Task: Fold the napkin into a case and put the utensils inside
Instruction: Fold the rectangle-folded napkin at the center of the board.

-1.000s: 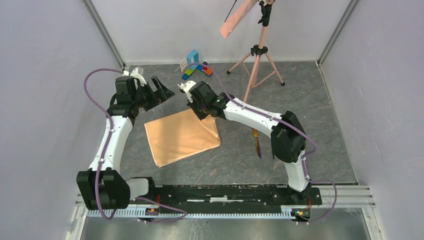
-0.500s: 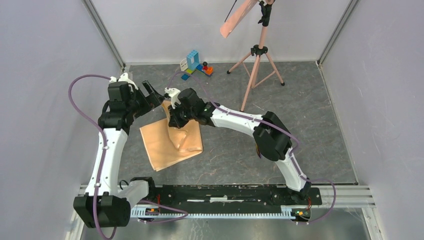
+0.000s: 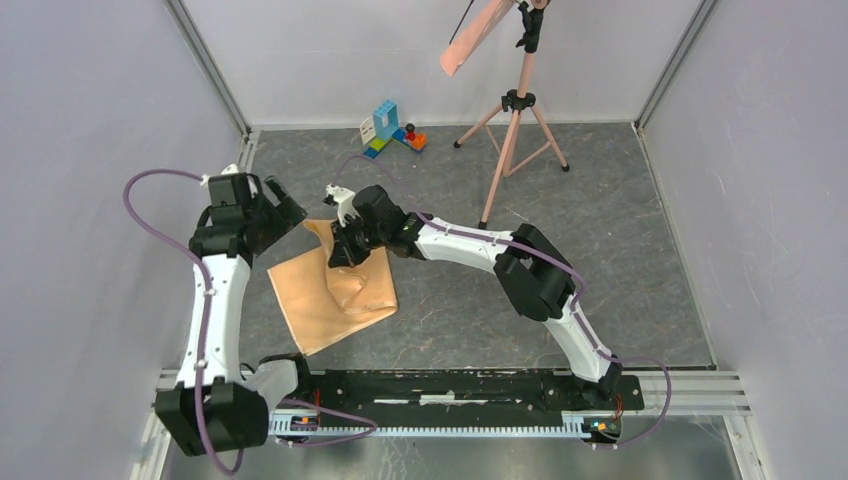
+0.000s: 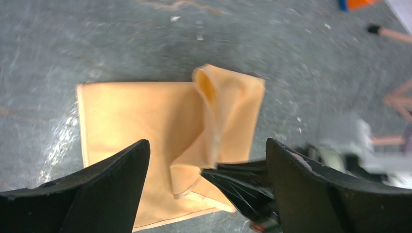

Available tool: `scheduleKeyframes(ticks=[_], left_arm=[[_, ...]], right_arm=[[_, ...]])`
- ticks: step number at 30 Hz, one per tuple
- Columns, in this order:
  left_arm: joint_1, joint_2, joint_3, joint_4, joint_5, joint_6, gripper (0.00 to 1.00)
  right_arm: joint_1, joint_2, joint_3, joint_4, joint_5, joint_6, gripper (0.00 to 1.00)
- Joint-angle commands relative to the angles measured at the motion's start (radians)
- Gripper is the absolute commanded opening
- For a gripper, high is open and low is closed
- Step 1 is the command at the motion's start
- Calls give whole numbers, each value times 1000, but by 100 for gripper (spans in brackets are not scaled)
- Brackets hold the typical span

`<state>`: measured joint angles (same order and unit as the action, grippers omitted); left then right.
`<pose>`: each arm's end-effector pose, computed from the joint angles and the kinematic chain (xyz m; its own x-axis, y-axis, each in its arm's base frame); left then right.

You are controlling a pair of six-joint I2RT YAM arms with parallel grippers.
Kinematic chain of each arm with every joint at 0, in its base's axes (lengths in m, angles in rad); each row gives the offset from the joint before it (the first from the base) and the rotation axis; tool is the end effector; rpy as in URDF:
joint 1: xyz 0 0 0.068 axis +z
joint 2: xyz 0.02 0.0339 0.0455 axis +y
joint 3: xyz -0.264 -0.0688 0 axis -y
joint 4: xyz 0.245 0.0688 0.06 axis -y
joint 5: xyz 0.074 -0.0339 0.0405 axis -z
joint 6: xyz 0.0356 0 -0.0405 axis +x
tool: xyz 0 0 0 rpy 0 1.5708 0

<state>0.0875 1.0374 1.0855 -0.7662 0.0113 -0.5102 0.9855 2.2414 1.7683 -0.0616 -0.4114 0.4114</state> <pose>0.2094 0.0180 0.3404 -0.5334 -0.5370 -0.6535 -0.3889 0.8418 -0.3742 0.2761 0.4423 0.2078 -0.6396 -0.3015 -0.7071 -0.7619 0.3711 0.5309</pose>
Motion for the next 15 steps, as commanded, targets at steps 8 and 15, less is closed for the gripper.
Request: scheduleKeyframes(ticks=[8, 15], left_arm=[[184, 192, -330, 282, 408, -295, 67], [93, 327, -475, 552, 452, -458, 52]], right_arm=[[-121, -114, -114, 39, -66, -2, 0], [-168, -150, -133, 24, -81, -39, 0]])
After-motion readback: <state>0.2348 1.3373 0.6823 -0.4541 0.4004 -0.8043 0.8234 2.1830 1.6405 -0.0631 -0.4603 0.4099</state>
